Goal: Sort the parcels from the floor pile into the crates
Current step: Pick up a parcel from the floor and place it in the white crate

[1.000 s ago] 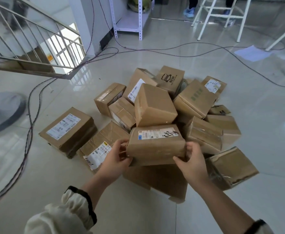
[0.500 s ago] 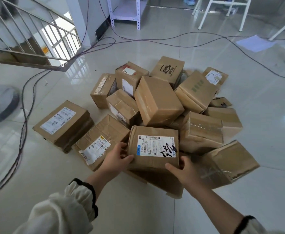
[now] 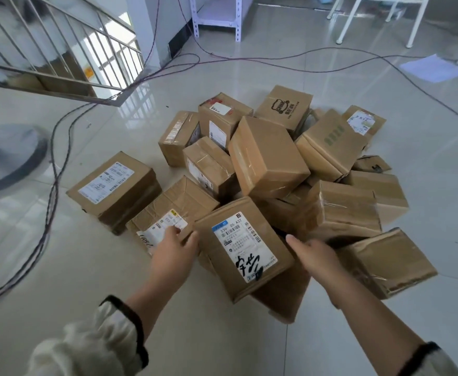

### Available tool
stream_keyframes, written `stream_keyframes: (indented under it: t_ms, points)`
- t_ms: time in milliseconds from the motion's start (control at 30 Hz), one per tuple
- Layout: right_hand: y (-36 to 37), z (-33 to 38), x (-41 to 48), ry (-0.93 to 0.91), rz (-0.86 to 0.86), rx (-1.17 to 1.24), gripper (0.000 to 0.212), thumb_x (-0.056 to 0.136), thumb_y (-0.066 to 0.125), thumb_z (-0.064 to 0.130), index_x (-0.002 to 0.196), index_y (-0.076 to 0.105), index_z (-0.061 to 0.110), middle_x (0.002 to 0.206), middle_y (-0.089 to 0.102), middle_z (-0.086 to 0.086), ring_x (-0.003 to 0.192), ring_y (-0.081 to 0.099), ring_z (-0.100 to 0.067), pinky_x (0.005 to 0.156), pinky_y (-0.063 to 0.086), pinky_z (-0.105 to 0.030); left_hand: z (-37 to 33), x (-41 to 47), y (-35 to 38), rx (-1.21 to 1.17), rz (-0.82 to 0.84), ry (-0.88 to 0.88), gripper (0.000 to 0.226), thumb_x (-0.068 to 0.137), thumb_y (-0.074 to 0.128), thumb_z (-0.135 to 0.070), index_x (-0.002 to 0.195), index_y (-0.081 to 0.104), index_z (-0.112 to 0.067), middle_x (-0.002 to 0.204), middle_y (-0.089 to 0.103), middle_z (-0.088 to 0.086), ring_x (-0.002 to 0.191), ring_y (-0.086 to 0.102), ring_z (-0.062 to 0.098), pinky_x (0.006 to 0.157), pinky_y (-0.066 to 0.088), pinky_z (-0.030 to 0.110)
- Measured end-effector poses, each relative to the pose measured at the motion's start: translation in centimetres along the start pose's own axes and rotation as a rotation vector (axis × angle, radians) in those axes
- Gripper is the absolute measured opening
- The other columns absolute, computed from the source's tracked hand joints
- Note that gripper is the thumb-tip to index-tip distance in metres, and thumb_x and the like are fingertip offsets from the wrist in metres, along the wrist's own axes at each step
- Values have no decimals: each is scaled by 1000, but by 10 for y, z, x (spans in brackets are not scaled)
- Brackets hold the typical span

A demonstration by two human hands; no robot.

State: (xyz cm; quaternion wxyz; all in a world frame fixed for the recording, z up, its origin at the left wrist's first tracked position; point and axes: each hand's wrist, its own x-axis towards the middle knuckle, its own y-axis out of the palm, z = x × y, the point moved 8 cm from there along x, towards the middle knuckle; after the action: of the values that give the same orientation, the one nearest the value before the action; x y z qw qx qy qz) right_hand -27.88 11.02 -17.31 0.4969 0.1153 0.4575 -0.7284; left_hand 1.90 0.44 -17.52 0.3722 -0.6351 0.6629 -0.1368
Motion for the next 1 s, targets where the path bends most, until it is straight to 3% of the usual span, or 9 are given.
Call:
stream_keyframes:
  t_ms: [100,167,300,367,500,633,833,933,1000]
  points:
    - [24,19,-1,-126,39,-170,41,91,47,49,96,61,11,96,65,-2,90,59,-18,81,49,-38,12,-35,45,54,223,-15,54,87,52,-54,125,45,-16,121,61,5,107,60,25,90,49,37]
    - [38,12,-5,-101,38,-230,35,91,49,44,93,65,12,92,66,-6,86,60,-19,89,49,-42,8,-36,56,98,274,5,53,87,53,-51,126,42,-17,121,61,4,106,61,23,90,51,40]
    - [62,-10,-16,26,187,-39,25,91,51,40,93,54,15,91,57,0,85,56,-17,84,53,-38,-15,-14,52,197,306,172,55,87,57,-47,132,41,-21,119,62,-1,104,60,17,88,52,40]
    - [58,-5,-15,-25,148,6,26,91,52,39,103,51,16,96,55,1,92,55,-18,85,51,-37,-22,-11,54,153,326,204,57,86,59,-47,134,41,-22,119,61,-4,102,60,13,87,53,39]
    - [53,3,-18,-97,97,50,21,91,54,34,99,55,14,101,61,-3,95,59,-21,89,52,-47,-21,-14,58,67,334,205,58,86,60,-46,136,39,-24,99,56,-21,85,59,-3,70,56,23]
    - [48,6,-21,-110,79,33,28,91,55,30,100,62,4,100,65,-11,94,61,-26,85,52,-51,-25,-11,58,106,324,233,54,87,60,-45,133,42,-23,116,61,-7,95,60,7,77,55,28]
    - [7,61,-52,-212,-17,-220,33,93,47,41,87,60,11,86,65,-5,84,61,-22,86,49,-45,-76,-21,8,100,305,239,51,87,61,-41,130,44,-18,111,56,-8,91,52,9,75,47,26]
    - [-38,116,-100,-256,-45,-160,27,94,48,38,76,51,18,79,59,-1,73,57,-16,61,45,-31,-146,-38,-53,161,270,334,41,88,59,-43,120,46,-20,102,49,-12,89,50,10,70,42,26]
    - [-84,157,-143,-277,-91,-109,27,94,48,36,73,47,20,78,57,-1,70,55,-15,53,36,-28,-203,-58,-96,158,298,371,36,88,58,-44,114,46,-22,102,52,-11,90,55,11,75,49,31]
